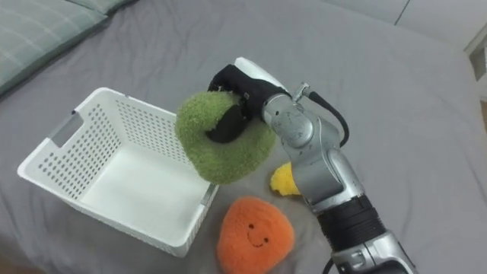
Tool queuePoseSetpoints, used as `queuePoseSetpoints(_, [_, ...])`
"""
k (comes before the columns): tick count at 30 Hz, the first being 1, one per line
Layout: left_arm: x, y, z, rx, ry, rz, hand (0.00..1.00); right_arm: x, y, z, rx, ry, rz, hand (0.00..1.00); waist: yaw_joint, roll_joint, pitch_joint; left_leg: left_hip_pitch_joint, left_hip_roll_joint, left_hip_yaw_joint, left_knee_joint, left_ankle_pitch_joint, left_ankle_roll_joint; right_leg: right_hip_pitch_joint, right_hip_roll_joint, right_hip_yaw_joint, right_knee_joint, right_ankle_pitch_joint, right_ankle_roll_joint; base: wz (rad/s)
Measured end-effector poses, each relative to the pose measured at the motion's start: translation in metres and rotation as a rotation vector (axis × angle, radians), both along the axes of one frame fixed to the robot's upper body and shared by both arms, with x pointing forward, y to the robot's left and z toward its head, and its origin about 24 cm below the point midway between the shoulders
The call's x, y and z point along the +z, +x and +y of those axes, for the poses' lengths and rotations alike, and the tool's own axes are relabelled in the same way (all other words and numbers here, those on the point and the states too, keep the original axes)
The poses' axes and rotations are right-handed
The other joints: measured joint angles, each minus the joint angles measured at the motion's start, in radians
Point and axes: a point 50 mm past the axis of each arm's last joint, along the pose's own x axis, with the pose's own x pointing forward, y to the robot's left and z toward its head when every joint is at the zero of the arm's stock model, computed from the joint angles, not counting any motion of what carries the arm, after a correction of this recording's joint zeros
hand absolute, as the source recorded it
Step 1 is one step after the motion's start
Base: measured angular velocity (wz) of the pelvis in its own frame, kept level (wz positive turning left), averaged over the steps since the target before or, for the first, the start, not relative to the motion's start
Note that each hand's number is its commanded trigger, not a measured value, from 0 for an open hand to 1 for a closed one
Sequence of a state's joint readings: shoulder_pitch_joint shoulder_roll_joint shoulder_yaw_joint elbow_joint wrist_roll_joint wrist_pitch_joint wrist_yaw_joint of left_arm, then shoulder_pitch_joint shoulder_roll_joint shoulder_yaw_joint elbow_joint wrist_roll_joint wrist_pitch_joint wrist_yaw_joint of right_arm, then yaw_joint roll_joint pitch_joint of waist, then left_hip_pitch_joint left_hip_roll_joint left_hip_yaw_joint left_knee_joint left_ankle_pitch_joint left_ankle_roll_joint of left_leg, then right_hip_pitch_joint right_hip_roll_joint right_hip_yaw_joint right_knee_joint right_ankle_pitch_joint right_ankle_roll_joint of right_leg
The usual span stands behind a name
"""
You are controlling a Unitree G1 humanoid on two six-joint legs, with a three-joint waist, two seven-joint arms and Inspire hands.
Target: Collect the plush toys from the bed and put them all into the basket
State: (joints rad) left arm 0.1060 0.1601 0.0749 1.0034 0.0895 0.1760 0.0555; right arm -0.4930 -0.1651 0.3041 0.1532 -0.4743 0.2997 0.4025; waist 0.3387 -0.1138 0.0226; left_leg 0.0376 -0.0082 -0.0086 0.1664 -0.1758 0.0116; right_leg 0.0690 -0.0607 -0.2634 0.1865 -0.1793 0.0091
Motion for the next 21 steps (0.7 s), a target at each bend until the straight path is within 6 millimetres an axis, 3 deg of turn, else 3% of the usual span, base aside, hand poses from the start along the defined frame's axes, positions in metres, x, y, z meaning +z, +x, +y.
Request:
queuePoseSetpoints(6, [0.0,-0.001,0.0,0.002,0.003,0.009,0.0,0.009,0.005,0.007,0.018,-0.001,-0.026,0.0,0.019,-0.003,-0.0005,-0.01,-0.007,-0.036,0.007,0.003,0.002,0.006,-0.002,-0.017,-0.003,0.0,0.001,0.12])
queuePoseSetpoints(13, [-0.001,-0.001,-0.002,-0.002,0.001,0.02,0.0,0.005,0.006,0.01,0.024,-0.013,-0.01,0.0,0.026,0.002,0.003,-0.028,-0.021,-0.088,0.016,0.007,0.002,0.017,-0.005,-0.062,-0.017,0.001,0.002,0.2])
queuePoseSetpoints(21, [0.001,0.004,-0.002,-0.006,0.002,0.001,0.0,0.004,0.006,0.007,0.008,-0.022,-0.018,0.0,0.023,-0.001,0.0008,-0.035,-0.023,-0.092,0.019,0.009,0.001,0.017,-0.001,-0.066,-0.015,0.001,0.002,0.02])
